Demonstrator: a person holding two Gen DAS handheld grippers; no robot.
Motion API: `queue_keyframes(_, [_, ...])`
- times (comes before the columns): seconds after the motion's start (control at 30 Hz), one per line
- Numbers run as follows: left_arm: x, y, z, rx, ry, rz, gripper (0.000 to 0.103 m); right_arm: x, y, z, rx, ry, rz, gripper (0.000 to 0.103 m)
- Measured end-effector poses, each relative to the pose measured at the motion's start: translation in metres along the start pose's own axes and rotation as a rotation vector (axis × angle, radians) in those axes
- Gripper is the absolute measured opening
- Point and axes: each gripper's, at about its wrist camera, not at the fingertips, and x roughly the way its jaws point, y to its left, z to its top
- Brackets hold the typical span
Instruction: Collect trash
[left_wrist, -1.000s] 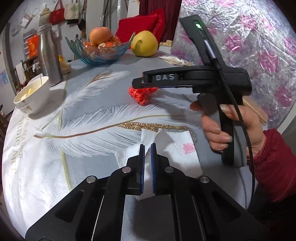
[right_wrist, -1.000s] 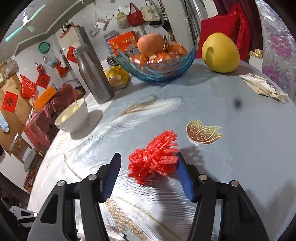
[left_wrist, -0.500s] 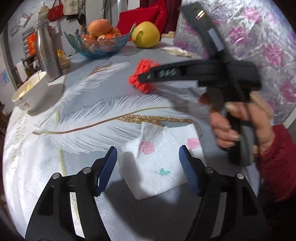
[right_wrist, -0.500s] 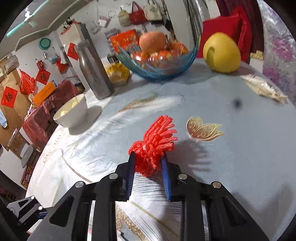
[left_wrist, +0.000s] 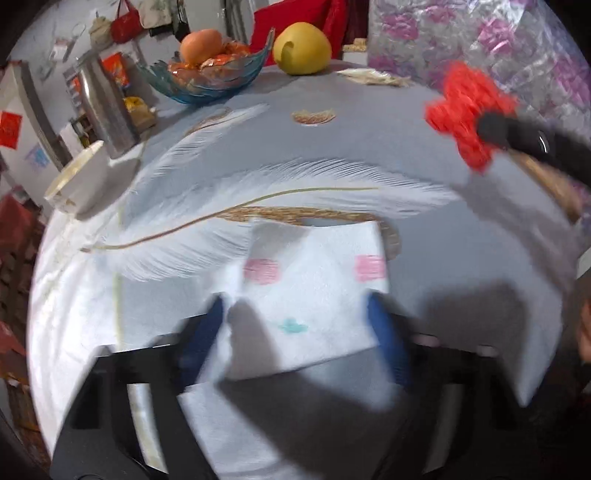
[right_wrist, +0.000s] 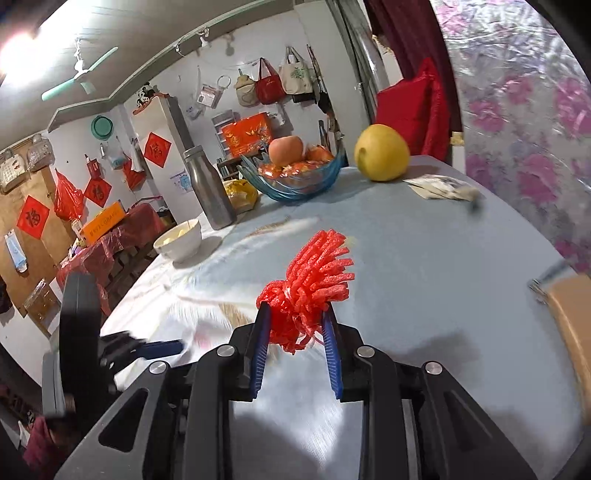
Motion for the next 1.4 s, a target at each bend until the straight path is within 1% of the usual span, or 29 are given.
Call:
queue_keyframes(0.03, [-0.002,-0.004,-0.001,-0.007,-0.005,-0.015,0.036,-0.006,-0.002,-0.003,-0.004,0.000,-0.007,0.028])
queue_keyframes(0.07, [-0.004,-0.009,-0.003,-0.004,-0.015,0.004,0.024,-0.014,-0.004,-0.007,-0.009,-0.002,-0.012,0.028])
queue_keyframes(0.1, [-0.007,-0.018,-0.006,0.016,-0.029,0.040,0.014,-0.021,-0.006,-0.010,-0.014,-0.004,-0.015,0.028])
queue_keyframes(0.13, [-0.010,-0.024,-0.008,0.024,-0.044,0.051,0.011,-0.026,-0.008,-0.012,-0.017,-0.005,-0.017,0.028])
queue_keyframes(0.17, [-0.013,-0.025,-0.008,0.018,-0.060,0.033,0.009,-0.033,-0.009,-0.015,-0.024,-0.010,-0.022,0.028])
queue_keyframes(0.2, [-0.020,-0.025,-0.010,-0.012,-0.080,-0.032,0.009,-0.040,-0.011,-0.018,-0.030,-0.015,-0.027,0.028])
queue_keyframes(0.23, [-0.025,-0.024,-0.011,-0.033,-0.093,-0.079,0.009,-0.044,-0.013,-0.019,-0.032,-0.017,-0.029,0.028])
queue_keyframes(0.27, [-0.029,-0.024,-0.011,-0.045,-0.105,-0.107,0.009,-0.050,-0.015,-0.021,-0.034,-0.020,-0.033,0.028])
queue_keyframes(0.33, [-0.036,-0.025,-0.011,-0.059,-0.125,-0.113,0.009,-0.060,-0.021,-0.027,-0.031,-0.021,-0.046,0.028])
queue_keyframes(0.43, [-0.043,-0.024,-0.013,-0.102,-0.133,-0.149,0.009,-0.072,-0.028,-0.033,-0.018,-0.025,-0.046,0.028])
queue_keyframes(0.53, [-0.050,-0.029,-0.013,-0.103,-0.146,-0.143,0.009,-0.086,-0.031,-0.040,-0.017,-0.035,-0.058,0.028])
queue_keyframes(0.67, [-0.059,-0.047,-0.014,-0.072,-0.168,-0.114,0.009,-0.105,-0.040,-0.050,-0.008,-0.037,-0.073,0.028])
queue_keyframes(0.8, [-0.066,-0.063,-0.015,-0.044,-0.182,-0.106,0.009,-0.124,-0.051,-0.064,0.010,-0.029,-0.089,0.028])
queue_keyframes(1.17, [-0.094,-0.114,-0.021,0.040,-0.238,-0.127,0.009,-0.183,-0.075,-0.104,0.027,-0.016,-0.160,0.028])
queue_keyframes(1.4, [-0.108,-0.147,-0.024,0.089,-0.253,-0.152,0.009,-0.207,-0.097,-0.131,0.059,0.017,-0.192,0.028])
